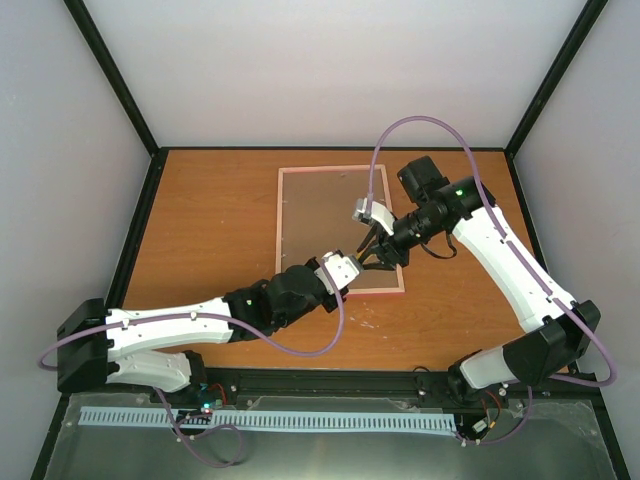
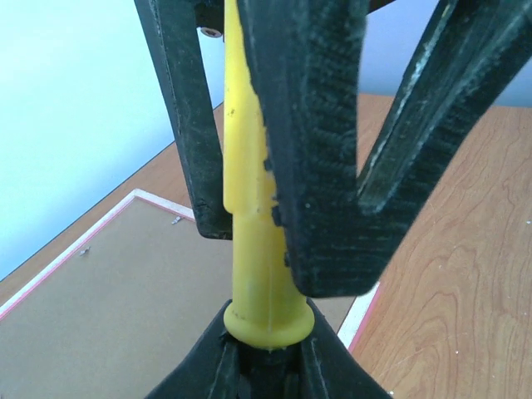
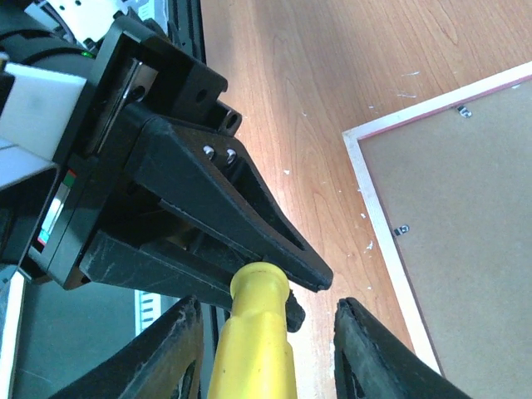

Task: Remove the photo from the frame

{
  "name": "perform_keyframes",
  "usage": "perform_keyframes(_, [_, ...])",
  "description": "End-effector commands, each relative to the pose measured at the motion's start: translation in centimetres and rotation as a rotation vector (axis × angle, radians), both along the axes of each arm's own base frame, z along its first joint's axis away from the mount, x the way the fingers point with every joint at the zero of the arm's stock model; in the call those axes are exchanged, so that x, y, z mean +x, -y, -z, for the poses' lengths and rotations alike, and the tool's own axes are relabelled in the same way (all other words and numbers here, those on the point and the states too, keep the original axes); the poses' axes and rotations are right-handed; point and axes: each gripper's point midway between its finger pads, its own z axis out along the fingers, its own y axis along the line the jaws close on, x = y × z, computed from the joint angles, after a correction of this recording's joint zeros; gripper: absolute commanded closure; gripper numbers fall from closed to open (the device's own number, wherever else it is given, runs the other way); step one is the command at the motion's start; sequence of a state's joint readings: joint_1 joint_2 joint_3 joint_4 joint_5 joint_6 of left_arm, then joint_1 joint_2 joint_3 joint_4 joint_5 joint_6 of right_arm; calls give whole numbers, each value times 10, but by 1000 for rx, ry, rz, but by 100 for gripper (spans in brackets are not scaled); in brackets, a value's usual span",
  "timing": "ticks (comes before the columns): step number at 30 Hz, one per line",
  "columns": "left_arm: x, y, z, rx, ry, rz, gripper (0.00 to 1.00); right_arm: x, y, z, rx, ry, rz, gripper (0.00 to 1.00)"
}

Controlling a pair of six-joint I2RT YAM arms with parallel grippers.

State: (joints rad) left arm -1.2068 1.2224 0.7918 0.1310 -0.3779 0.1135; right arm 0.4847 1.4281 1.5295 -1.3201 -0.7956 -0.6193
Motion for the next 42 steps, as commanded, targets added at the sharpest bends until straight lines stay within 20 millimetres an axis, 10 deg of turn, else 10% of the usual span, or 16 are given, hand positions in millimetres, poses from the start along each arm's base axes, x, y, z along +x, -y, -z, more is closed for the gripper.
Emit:
perform_keyframes(1, [4, -4, -15, -59, 6, -23, 99, -1, 3, -6, 2, 26, 11, 60])
perform_keyframes(11, [5, -2, -8, -44, -21, -25, 95, 2, 0, -9, 29, 28, 34, 84])
perform_keyframes(13, [8, -3, -4, -47, -40, -47, 80, 4, -2, -7, 40, 24, 43, 93])
perform_keyframes(16, [23, -21, 3, -96, -109, -213, 30, 17, 0, 4, 35, 38, 106, 97])
perform_keyframes(19, [42, -51, 29, -149, -279, -402, 18, 44, 17, 30, 47, 20, 244, 97])
perform_keyframes(24, [65, -119, 111, -214, -695, -675, 23, 86, 59, 68, 105, -16, 451, 97])
perform_keyframes(29, [79, -162, 151, -267, -832, -822, 34, 89, 71, 92, 135, -53, 505, 97])
perform_keyframes(42, [113, -186, 214, -231, -992, -934, 54, 81, 72, 93, 140, -27, 494, 97])
